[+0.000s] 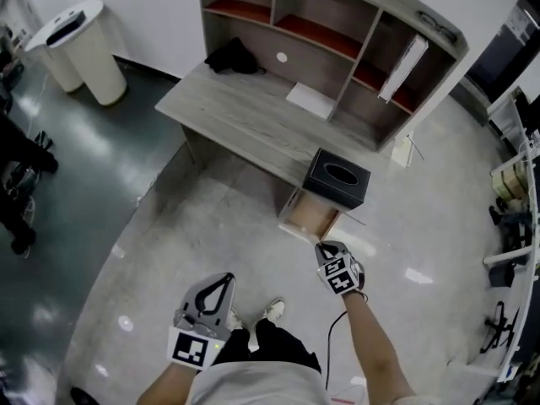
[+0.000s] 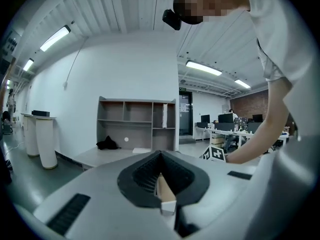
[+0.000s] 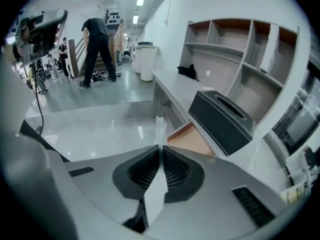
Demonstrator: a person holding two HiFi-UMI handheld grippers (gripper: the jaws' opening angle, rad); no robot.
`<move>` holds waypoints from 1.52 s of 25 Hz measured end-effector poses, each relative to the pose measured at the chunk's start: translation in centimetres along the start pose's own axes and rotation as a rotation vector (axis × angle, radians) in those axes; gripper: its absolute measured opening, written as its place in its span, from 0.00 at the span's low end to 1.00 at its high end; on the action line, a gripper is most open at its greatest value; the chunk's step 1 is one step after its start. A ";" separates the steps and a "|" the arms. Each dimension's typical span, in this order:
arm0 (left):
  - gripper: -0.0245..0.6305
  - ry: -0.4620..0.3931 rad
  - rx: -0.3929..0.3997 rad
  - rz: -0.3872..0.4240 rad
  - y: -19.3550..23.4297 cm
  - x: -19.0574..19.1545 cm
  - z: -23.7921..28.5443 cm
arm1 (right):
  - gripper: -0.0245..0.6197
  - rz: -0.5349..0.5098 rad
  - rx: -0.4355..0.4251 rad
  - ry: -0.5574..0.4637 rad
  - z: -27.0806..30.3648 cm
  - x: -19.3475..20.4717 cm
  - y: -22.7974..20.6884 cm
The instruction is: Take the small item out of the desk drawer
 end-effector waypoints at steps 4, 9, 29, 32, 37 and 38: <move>0.06 -0.052 0.012 0.032 -0.2 -1.6 -0.2 | 0.08 0.049 0.031 -0.061 -3.6 -1.0 0.2; 0.06 -0.094 0.002 0.061 0.2 -3.4 -0.8 | 0.08 0.091 0.071 -0.164 -7.9 -3.1 0.0; 0.06 -0.204 -0.090 0.095 3.2 -8.8 -2.4 | 0.08 0.148 0.128 -0.524 -22.8 -10.9 -1.2; 0.06 -0.227 -0.102 0.093 3.9 -9.4 -2.4 | 0.08 0.156 0.147 -0.585 -25.4 -11.4 -1.1; 0.06 -0.261 -0.129 0.101 5.1 -10.3 -2.6 | 0.08 0.181 0.183 -0.690 -29.8 -11.6 -0.9; 0.06 -0.266 -0.135 0.105 5.3 -10.4 -2.7 | 0.08 0.190 0.191 -0.710 -30.6 -11.5 -0.9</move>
Point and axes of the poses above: the fingertips, and each gripper's own axes: z forward along the fingers, y to its left, x out of its underside, the point moved 10 cm from there along -z, backward along the fingers, and after that the axes turned 2 degrees about z, right-handed, at the moved point
